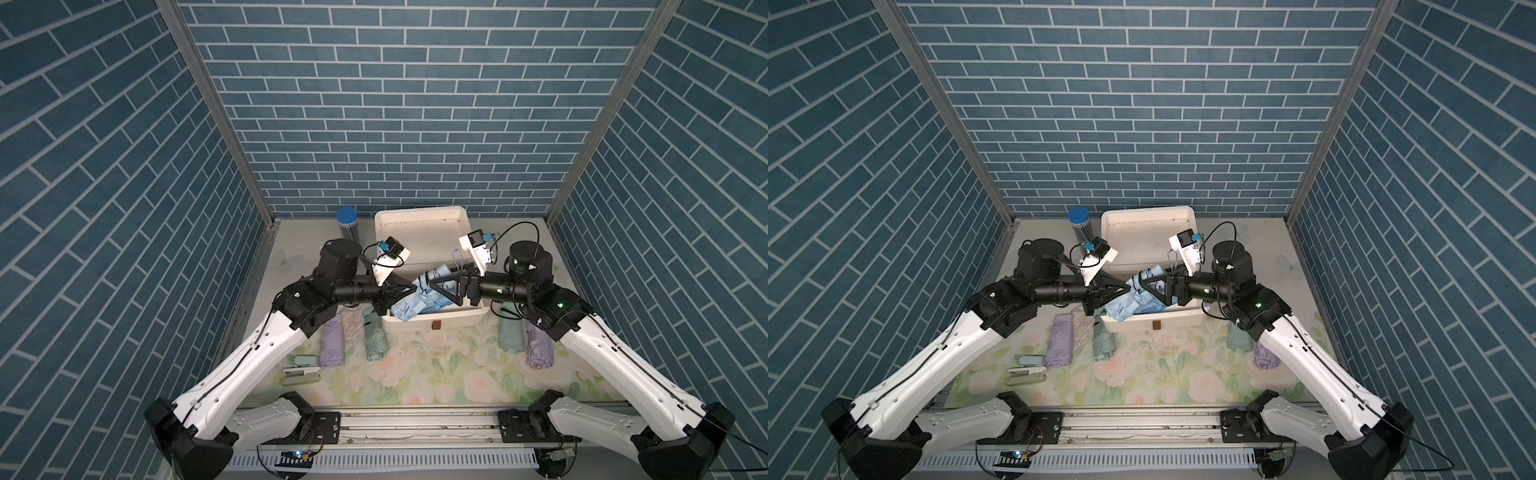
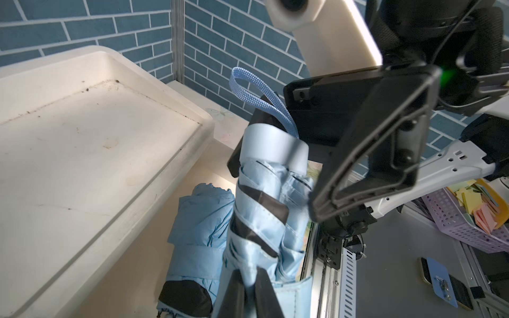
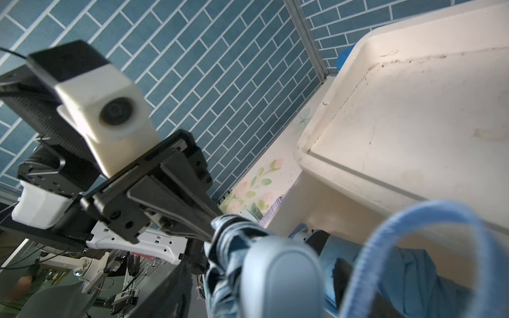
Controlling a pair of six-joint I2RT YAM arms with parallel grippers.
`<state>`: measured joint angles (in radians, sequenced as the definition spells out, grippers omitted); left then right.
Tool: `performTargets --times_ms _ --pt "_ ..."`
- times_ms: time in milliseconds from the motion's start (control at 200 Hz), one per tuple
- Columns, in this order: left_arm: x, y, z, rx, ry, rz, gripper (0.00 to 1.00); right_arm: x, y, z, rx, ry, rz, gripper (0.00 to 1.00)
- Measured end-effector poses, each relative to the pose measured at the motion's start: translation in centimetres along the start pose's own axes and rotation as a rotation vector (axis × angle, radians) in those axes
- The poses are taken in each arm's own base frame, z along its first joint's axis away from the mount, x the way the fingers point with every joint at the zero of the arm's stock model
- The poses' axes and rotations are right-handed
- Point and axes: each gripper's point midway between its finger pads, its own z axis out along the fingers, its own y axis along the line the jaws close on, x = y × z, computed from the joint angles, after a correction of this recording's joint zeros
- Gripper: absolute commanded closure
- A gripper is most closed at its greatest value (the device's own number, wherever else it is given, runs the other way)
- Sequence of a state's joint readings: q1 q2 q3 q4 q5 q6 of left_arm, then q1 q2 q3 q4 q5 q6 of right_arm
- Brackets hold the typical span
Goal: Place the umbrella in the drawer by color
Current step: Pick up the umbrella from the center of the board.
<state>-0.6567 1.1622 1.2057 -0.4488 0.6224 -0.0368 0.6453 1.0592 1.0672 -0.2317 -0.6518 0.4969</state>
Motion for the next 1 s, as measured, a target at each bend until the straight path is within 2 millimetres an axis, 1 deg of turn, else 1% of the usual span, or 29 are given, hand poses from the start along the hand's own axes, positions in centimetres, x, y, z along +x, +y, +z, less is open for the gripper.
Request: performTargets --times_ms 95,175,290,460,500,520,585,630,650,680,735,780,840,1000 --pt "0.8 0.3 1.4 0.017 0.041 0.006 1.00 0.6 -0.3 -0.5 0.019 0.007 0.018 0.26" --pt "0.6 0.0 1.7 0.027 0.046 0.022 1.00 0.7 -0.7 -0.7 0.037 0.006 0.031 0.36" --pt "0.6 -0.4 1.5 0.034 0.042 0.042 1.00 0.8 -0.9 -0.7 0.044 0.008 0.033 0.59" --pt "0.5 -0.4 1.5 0.033 0.040 0.053 1.00 0.6 -0.9 -0.7 0.047 0.000 0.043 1.00" --pt "0.5 -0.4 1.5 0.031 0.041 0.053 1.00 0.6 -0.9 -0.7 0.047 0.000 0.044 1.00" --pt "0.5 -0.4 1.5 0.030 0.040 0.053 0.98 0.6 -0.9 -0.7 0.048 -0.001 0.044 1.00" --pt "0.5 -0.3 1.5 0.025 0.039 0.055 0.83 0.5 -0.9 -0.8 0.049 -0.003 0.043 1.00" --pt "0.4 -0.2 1.5 0.018 0.034 0.056 0.71 0.5 -0.9 -0.8 0.050 -0.006 0.041 1.00" --pt "0.3 -0.1 1.5 0.012 0.032 0.053 0.61 0.5 -0.9 -0.8 0.051 -0.007 0.040 1.00" --pt "0.1 0.0 1.5 0.002 0.024 0.053 0.52 0.5 -0.9 -0.9 0.051 -0.010 0.038 1.00" --pt "-0.4 0.3 1.4 -0.021 0.004 0.060 0.41 0.5 -0.7 -1.0 0.052 -0.017 0.032 1.00" --pt "-0.9 0.6 1.2 -0.046 -0.020 0.060 0.34 0.6 -0.7 -1.2 0.054 -0.022 0.028 1.00" --pt "-1.6 1.0 0.7 -0.084 -0.056 0.061 0.28 0.5 -0.6 -1.5 0.062 -0.034 0.023 1.00" --pt "-3.9 2.4 -2.0 -0.245 -0.187 0.066 0.22 0.3 -0.6 -2.5 0.098 -0.077 0.012 1.00"
